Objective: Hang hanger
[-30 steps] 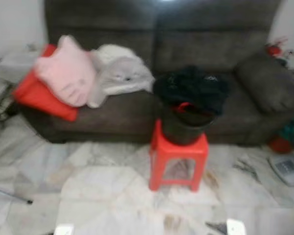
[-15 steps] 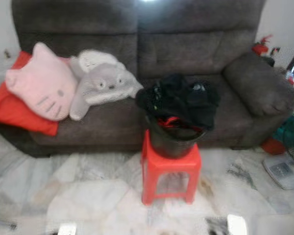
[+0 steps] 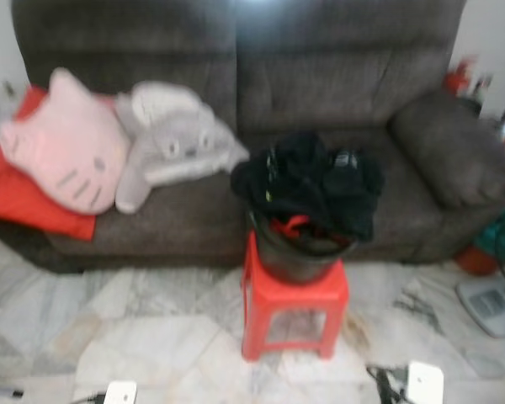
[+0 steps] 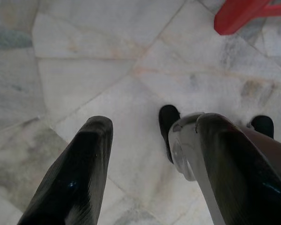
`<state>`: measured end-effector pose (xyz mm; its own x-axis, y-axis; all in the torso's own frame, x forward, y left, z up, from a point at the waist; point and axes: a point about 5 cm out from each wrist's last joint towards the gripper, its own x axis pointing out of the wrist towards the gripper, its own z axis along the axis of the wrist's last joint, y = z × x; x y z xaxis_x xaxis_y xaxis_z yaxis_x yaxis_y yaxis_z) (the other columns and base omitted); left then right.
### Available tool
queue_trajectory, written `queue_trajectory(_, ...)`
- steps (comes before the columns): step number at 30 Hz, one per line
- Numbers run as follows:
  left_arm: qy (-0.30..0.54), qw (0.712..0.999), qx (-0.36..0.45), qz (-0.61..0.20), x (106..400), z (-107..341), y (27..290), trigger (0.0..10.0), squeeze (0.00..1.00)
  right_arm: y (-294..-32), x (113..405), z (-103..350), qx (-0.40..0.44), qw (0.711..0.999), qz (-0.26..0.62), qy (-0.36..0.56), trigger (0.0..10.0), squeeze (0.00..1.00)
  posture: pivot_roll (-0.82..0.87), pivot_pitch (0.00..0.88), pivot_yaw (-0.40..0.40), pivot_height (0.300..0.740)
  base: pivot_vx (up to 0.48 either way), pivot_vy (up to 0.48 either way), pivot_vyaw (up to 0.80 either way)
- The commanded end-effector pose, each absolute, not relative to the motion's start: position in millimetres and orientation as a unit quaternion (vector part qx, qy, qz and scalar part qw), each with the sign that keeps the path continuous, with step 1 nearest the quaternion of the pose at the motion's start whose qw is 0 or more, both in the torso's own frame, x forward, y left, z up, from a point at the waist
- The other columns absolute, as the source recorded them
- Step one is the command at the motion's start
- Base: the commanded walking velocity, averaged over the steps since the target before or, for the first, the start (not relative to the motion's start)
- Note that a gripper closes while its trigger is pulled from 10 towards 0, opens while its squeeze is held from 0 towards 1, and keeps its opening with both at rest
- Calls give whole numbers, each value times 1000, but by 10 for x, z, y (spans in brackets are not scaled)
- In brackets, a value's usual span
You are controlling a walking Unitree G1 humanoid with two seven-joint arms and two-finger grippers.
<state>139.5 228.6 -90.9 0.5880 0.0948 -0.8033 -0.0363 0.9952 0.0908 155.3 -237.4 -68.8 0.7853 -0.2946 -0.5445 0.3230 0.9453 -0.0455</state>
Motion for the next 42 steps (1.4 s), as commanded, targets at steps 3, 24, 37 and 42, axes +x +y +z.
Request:
queue_trajectory(3, 461, 886, 40, 41, 1374, -911, 2333, 10000, 0, -2394, 1583, -635, -1, 951, -168, 259, 10000, 0, -185, 33, -9, 740, 0, 0, 0)
queue_trajectory(24, 460, 886, 43, 43, 1382, -904, 2349, 10000, 0, -2414, 1993, 848, -90, 985, -131, -70, 10000, 0, -197, 35, -8, 740, 0, 0, 0)
queue_trajectory(37, 459, 887, 33, 42, 1384, -905, 2342, 10000, 0, -2443, 2132, 1007, -89, 984, -145, -46, 10000, 0, -178, 35, -11, 740, 0, 0, 0)
queue_trajectory(42, 460, 887, 32, 40, 1382, -902, 2354, 10000, 0, -2424, 2131, 1015, -89, 985, -146, -35, 10000, 0, -183, 43, -6, 740, 307, 0, 0)
